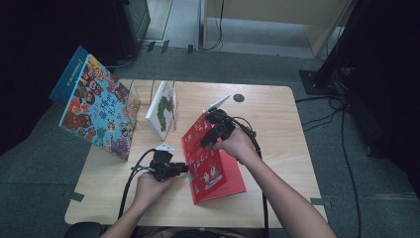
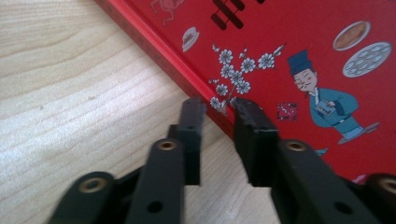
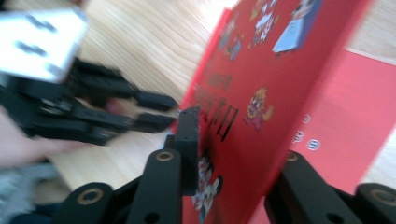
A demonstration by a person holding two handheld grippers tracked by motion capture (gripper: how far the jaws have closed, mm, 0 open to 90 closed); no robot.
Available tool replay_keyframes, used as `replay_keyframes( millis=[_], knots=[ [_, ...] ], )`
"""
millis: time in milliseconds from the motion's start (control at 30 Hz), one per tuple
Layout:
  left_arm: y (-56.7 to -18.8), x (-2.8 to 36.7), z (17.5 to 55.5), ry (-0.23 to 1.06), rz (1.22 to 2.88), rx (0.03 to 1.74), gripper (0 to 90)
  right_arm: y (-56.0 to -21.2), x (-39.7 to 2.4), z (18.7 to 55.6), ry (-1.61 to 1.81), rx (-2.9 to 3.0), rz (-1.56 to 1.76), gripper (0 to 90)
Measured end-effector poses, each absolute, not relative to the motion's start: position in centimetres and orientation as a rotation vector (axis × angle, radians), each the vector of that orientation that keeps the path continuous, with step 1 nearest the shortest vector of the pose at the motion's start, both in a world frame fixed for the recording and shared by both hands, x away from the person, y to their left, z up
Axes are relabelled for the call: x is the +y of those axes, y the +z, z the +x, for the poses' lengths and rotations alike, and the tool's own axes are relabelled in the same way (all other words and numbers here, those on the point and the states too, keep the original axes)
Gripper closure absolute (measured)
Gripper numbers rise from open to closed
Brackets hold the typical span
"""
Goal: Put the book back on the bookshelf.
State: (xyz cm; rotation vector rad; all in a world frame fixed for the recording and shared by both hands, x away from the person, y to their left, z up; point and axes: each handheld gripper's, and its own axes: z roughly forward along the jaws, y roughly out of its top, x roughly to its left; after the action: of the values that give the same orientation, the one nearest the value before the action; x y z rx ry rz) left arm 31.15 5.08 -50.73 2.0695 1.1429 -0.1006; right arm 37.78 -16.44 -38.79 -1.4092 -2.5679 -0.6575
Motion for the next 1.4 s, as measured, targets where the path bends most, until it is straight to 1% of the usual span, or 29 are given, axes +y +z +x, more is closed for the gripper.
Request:
replay_keyframes(
  millis=[67,133,267,400,500,800,933,1167,1200,1400],
  knots=[
    [-50.8,5.1,31.1,-0.098,2.070,1.126,67.6,-39.0,-16.2,38.0,-0.615,-2.597,-1.400,72.8],
    [-50.8,5.3,31.2,-0.118,2.068,1.109,64.9,-38.9,-16.1,38.1,-0.607,-2.594,-1.388,73.8],
    [-50.7,5.1,31.3,-0.132,2.062,1.102,55.9,-38.5,-15.8,38.3,-0.571,-2.596,-1.366,76.0],
    [-50.8,5.2,31.3,-0.133,2.073,1.066,51.3,-38.2,-15.7,38.3,-0.549,-2.603,-1.345,77.9],
    [-50.8,5.4,31.4,-0.128,2.063,1.076,48.3,-37.9,-16.1,38.3,-0.532,-2.612,-1.346,78.8],
    [-50.7,5.8,31.7,-0.128,2.045,1.101,45.8,-37.1,-17.4,38.4,-0.459,-2.639,-1.334,83.9],
    [-50.8,5.7,31.7,-0.123,2.037,1.101,43.8,-37.0,-17.5,38.4,-0.424,-2.650,-1.324,87.6],
    [-50.8,5.6,31.7,-0.120,2.030,1.100,41.0,-37.3,-17.3,38.4,-0.424,-2.672,-1.313,86.2],
    [-50.8,5.6,31.7,-0.121,2.028,1.101,39.6,-37.4,-17.3,38.4,-0.428,-2.670,-1.315,86.3],
    [-50.8,5.6,31.8,-0.130,2.021,1.106,39.0,-37.4,-17.5,38.4,-0.450,-2.633,-1.310,88.4]
  ],
)
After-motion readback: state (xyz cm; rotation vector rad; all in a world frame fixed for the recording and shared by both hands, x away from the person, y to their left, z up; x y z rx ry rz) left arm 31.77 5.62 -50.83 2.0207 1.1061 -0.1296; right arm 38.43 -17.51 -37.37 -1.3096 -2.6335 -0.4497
